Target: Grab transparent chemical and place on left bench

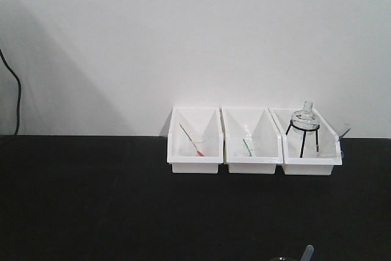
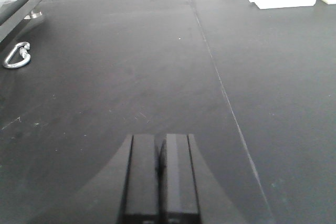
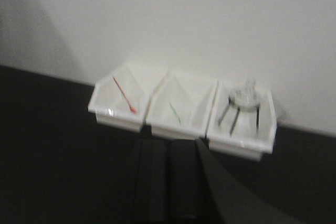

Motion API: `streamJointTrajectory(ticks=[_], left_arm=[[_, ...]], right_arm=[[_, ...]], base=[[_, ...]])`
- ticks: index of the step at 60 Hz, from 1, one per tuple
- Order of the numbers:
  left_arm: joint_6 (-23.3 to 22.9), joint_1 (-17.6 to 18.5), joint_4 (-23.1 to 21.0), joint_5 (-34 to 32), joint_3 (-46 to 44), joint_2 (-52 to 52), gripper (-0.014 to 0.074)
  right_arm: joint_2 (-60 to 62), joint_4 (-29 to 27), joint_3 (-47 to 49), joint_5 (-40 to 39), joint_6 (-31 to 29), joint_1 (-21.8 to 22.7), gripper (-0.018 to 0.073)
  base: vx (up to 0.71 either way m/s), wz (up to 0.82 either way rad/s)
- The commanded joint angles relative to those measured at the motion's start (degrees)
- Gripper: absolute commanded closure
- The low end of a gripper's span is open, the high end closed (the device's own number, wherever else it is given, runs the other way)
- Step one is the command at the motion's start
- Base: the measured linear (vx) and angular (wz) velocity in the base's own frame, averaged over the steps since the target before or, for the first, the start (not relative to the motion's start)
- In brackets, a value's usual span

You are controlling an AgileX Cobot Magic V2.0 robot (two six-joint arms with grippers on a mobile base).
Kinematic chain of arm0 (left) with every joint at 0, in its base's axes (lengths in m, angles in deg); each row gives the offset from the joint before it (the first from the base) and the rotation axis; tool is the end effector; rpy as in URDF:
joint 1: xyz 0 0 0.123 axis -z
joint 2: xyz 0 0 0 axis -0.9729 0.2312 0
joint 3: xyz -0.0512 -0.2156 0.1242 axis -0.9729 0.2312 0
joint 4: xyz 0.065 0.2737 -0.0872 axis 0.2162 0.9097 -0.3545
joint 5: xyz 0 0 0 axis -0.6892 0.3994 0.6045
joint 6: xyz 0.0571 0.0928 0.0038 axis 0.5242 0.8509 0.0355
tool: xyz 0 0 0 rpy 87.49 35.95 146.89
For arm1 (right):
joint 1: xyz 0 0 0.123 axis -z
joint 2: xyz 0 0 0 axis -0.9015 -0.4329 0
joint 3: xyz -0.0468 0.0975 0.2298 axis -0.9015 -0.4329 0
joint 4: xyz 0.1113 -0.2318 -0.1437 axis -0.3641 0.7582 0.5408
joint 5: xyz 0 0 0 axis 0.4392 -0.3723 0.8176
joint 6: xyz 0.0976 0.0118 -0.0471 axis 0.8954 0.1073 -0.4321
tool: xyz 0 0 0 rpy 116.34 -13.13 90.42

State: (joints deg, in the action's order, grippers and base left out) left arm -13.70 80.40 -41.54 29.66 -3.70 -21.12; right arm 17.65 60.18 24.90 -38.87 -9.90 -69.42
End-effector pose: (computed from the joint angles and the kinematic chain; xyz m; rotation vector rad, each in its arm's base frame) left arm 0.1490 -0.0098 0.2043 0.0743 1.5101 -0.0272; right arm 0.2180 0.0311 0.3547 -0.2364 1.7630 0.0938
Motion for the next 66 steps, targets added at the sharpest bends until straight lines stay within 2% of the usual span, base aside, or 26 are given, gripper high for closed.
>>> streamJointTrajectory(ticks=[1,4,7,18,24,34,42,51,66], left_arm=[[-0.45,0.1,-0.04,-4.49,0.93,-1.1,0.06],[-0.45,0.1,-0.04,-4.49,0.93,-1.1,0.06],[-0.45,0.1,-0.04,-4.49,0.93,-1.1,0.06],[-0.45,0.1,-0.04,-4.49,0.93,-1.1,0.06],[-0.45,0.1,-0.04,-4.49,0.93,-1.1,0.06],[-0.45,0.1,-0.04,-4.49,0.93,-1.1,0.06],[-0.45,0.1,-0.04,-4.49,0.93,-1.1,0.06],[-0.45,0.1,-0.04,-4.49,0.93,-1.1,0.06],[-0.45,0.1,-0.04,-4.49,0.93,-1.1,0.06]], right_arm=[[0.89,21.42,0.74,1.83,25.91,0.04,0.0566],[2.26,24.5,-1.62,1.58,30.0,0.04,0.0566],[4.65,25.18,-5.08,-0.26,30.96,0.04,0.0566],[18.77,19.08,-22.04,-10.69,25.91,0.04,0.0566],[26.76,15.94,-30.19,-12.47,22.97,0.04,0.0566],[39.2,16.24,-40.62,-13.03,22.21,0.04,0.0566],[39.25,16.24,-45.45,-18.92,22.51,0.05,0.0566],[39.72,16.24,-45.39,-21.89,23.08,0.05,0.0566],[39.72,16.24,-45.39,-21.88,23.08,0.05,0.0566]], base=[[0.0,0.0],[0.0,0.0],[0.0,0.0],[0.0,0.0],[0.0,0.0],[0.0,0.0],[0.0,0.0],[0.0,0.01],[0.0,0.0]])
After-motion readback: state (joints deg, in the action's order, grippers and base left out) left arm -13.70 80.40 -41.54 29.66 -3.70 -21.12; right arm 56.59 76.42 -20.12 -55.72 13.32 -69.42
